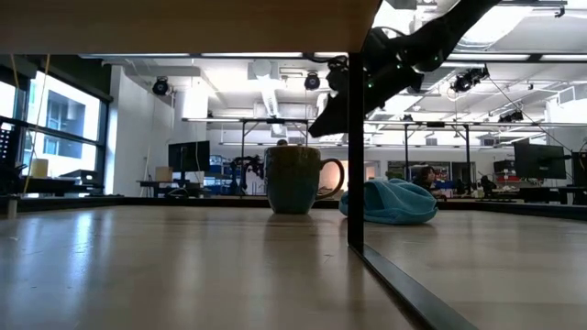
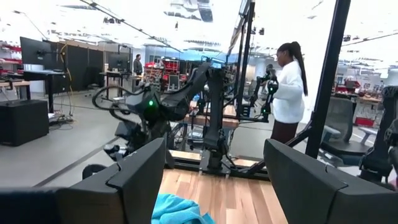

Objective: Stack small to large cups/mugs on shelf
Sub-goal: Put the brown mug on the shelf

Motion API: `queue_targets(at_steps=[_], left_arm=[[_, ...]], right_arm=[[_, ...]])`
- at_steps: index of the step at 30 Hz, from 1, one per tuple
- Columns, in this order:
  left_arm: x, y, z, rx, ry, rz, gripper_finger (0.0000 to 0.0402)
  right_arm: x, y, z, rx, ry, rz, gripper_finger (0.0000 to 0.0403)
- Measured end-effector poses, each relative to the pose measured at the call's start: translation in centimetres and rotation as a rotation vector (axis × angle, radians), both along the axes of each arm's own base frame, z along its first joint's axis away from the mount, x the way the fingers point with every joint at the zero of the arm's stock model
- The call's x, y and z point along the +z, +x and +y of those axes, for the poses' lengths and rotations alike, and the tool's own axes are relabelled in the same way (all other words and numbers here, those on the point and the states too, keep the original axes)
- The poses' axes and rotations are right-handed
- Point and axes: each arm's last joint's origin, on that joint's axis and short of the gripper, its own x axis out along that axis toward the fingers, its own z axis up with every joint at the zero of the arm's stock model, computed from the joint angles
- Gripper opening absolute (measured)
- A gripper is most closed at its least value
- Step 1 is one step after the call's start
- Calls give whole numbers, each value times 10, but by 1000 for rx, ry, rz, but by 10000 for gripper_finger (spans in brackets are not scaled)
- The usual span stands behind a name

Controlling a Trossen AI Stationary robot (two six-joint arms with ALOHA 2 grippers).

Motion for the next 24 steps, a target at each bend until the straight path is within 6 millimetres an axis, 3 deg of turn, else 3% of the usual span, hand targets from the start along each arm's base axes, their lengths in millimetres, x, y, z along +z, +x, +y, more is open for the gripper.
queue_targets(at_steps=[17,24], left_arm=[[2,0,0,-1,-8,-25,262],[2,0,0,-1,-8,-24,262]], right_arm=[[-23,10,-8,-53,0,23,81],[-22,13,-9,-35,-12,-18,81]])
